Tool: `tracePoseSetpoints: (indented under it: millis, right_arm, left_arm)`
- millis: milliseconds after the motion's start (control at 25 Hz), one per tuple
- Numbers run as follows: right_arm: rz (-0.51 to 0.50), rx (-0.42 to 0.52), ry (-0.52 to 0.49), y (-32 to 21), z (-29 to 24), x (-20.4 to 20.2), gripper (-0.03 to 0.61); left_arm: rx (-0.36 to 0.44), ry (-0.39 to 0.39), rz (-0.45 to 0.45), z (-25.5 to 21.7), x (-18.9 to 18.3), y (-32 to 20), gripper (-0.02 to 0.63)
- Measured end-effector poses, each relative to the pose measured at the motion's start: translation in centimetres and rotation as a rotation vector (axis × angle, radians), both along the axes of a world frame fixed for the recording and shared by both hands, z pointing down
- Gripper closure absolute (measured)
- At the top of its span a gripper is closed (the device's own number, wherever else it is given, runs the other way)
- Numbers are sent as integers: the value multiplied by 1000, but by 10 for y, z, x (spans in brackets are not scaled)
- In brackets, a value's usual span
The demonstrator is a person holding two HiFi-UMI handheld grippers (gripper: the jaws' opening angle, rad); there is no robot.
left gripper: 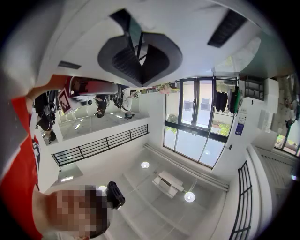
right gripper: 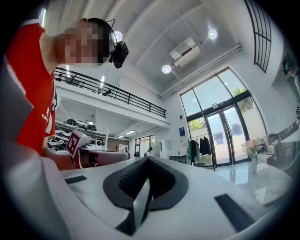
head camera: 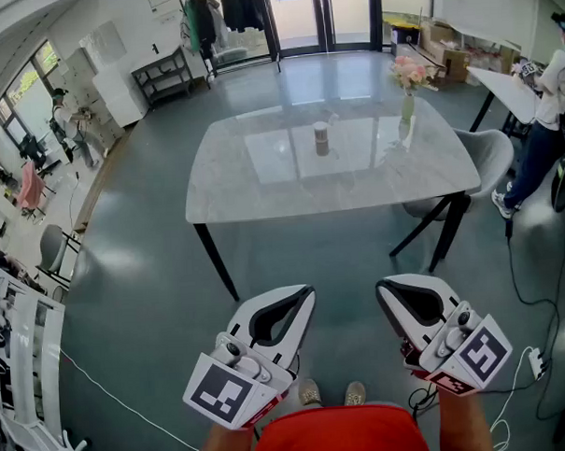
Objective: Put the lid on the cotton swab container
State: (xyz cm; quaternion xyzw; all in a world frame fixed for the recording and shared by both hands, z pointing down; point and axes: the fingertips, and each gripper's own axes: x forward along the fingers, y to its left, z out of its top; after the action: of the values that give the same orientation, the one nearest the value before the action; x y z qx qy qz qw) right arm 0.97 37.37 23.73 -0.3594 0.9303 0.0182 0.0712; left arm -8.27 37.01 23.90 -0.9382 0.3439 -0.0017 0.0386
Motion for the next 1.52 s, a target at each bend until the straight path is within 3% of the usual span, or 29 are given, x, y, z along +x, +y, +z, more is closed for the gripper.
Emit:
tracePoseSetpoints:
  millis: [80,200,480,1080,1520]
  right_arm:
    - [-3,0,0,0,-1,0,561]
    - [-7,-1,0,-2,-1,3,561]
    - [-32,-19,-39,-5,-1,16,560]
    - [-41,-13,-60,-34,-1,81,560]
    - [-41,-52,-67,-104,13,83,560]
  left_arm:
    - [-30,-10,3,2,1,2,598]
    - [11,11,-1,-7,4,-1,598]
    - [-22,3,-24,-2,13,-2,598]
    - [43,55,-134,-14,31,-37,597]
    - [53,79,-152,-9,20,-109,597]
